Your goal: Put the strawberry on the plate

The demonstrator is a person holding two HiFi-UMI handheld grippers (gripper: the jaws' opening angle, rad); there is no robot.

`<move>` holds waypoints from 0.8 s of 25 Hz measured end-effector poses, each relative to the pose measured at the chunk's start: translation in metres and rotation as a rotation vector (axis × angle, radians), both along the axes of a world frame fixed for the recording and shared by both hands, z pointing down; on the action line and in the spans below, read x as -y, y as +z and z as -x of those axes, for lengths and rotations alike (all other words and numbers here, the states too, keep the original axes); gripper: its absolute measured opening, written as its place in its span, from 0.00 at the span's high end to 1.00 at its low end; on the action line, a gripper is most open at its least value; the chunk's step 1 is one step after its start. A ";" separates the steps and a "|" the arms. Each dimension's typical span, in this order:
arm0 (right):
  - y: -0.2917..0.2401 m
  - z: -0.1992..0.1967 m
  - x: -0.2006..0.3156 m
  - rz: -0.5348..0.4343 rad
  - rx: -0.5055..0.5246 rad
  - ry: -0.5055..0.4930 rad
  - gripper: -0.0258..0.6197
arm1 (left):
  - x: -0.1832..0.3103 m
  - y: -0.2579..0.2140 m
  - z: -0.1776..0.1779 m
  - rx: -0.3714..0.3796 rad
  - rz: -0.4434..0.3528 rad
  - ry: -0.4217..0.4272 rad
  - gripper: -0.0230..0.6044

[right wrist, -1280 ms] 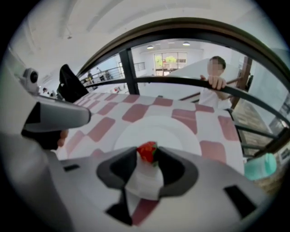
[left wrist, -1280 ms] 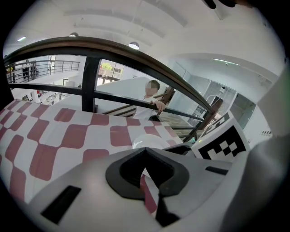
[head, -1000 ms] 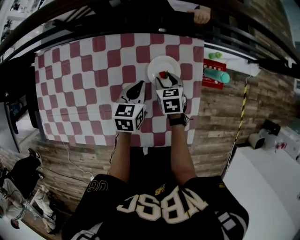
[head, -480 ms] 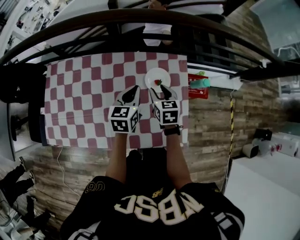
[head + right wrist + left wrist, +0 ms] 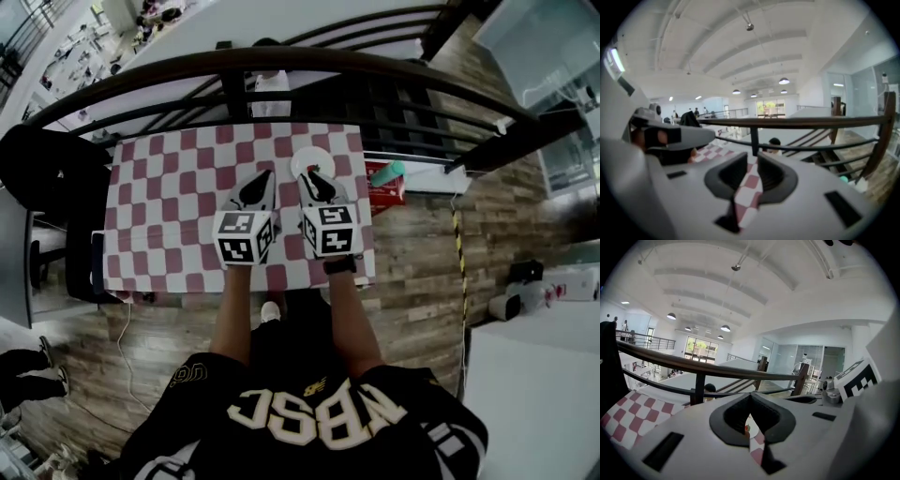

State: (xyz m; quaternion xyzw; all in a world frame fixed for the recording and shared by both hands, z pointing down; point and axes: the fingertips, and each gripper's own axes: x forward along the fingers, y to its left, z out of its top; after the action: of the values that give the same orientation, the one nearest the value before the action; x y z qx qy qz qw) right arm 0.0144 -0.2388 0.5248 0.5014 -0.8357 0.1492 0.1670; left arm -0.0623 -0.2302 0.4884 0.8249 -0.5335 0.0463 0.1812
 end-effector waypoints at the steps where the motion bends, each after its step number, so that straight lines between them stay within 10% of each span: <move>1: -0.009 0.001 -0.005 -0.018 0.015 0.002 0.85 | -0.006 -0.007 0.000 0.003 -0.015 0.006 0.94; 20: -0.133 -0.002 -0.071 -0.397 0.084 0.099 0.93 | -0.075 -0.111 0.008 0.045 -0.356 0.015 0.94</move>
State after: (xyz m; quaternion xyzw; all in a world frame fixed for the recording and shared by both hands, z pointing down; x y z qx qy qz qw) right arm 0.0163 -0.1675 0.3921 0.5584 -0.8292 0.0105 0.0224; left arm -0.0708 -0.1555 0.3778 0.8467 -0.5309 -0.0289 0.0200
